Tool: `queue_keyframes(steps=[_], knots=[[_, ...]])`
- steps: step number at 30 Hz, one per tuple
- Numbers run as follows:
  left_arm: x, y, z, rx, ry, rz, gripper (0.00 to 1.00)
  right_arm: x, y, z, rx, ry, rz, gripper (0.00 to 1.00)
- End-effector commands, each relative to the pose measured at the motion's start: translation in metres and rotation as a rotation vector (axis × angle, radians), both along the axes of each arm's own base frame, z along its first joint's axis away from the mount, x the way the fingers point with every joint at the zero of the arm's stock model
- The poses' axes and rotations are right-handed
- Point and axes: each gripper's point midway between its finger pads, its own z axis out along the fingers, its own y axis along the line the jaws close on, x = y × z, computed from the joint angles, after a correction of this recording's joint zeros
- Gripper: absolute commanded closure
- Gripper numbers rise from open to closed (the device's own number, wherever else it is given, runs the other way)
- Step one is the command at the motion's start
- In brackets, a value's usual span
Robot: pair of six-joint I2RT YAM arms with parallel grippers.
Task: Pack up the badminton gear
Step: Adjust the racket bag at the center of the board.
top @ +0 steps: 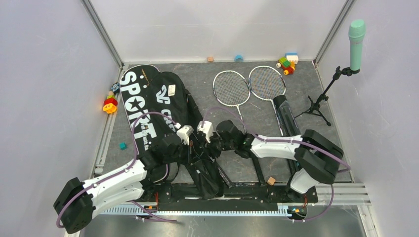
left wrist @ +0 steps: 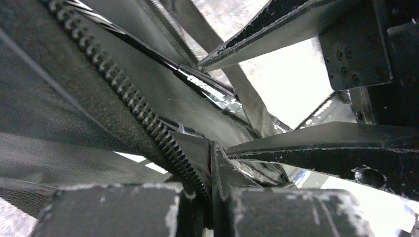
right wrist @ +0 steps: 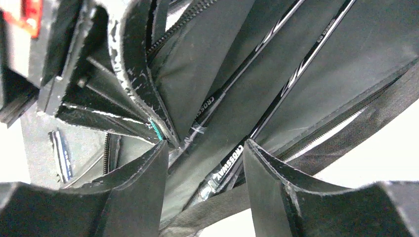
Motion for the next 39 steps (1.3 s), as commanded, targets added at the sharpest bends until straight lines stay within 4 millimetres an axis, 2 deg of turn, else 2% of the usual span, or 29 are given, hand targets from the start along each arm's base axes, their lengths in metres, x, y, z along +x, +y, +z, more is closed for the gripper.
queue_keyframes(steps=[1,7,13,15,17,18,21,22,30,35,39], knots=[[0.009,-0.007,0.02,-0.051,-0.089,-0.015,0.98,0.02,0.008,-0.013,-0.079,-0.036,-0.032,0.39],[0.009,-0.007,0.027,-0.067,-0.11,-0.019,0.98,0.02,-0.005,-0.045,-0.184,-0.009,-0.06,0.38],[0.013,-0.004,0.031,-0.061,-0.126,0.006,0.98,-0.004,-0.026,-0.07,-0.272,0.079,-0.056,0.38],[0.014,-0.003,0.032,-0.059,-0.135,0.014,0.98,-0.01,-0.038,-0.074,-0.309,0.091,-0.084,0.42],[0.016,-0.002,0.031,-0.049,-0.14,0.019,0.98,-0.013,-0.047,-0.074,-0.339,0.084,-0.104,0.51],[0.016,-0.001,0.03,-0.043,-0.14,0.018,0.98,-0.016,-0.051,-0.073,-0.357,0.085,-0.106,0.6],[0.015,-0.004,0.028,-0.046,-0.134,0.0,0.98,-0.017,-0.041,-0.058,-0.304,0.081,-0.115,0.98],[0.014,-0.006,0.027,-0.048,-0.129,-0.008,0.98,-0.013,-0.033,-0.05,-0.265,0.078,-0.126,1.0],[0.0,-0.013,0.017,-0.06,-0.071,-0.085,0.98,0.025,0.048,0.025,0.076,0.064,-0.207,1.0],[-0.009,-0.019,0.014,-0.093,-0.047,-0.129,0.98,0.041,0.072,0.058,0.295,0.131,-0.224,1.0],[-0.015,-0.029,0.023,-0.186,-0.054,-0.172,0.98,0.061,0.072,0.069,0.482,0.21,-0.325,1.0]])
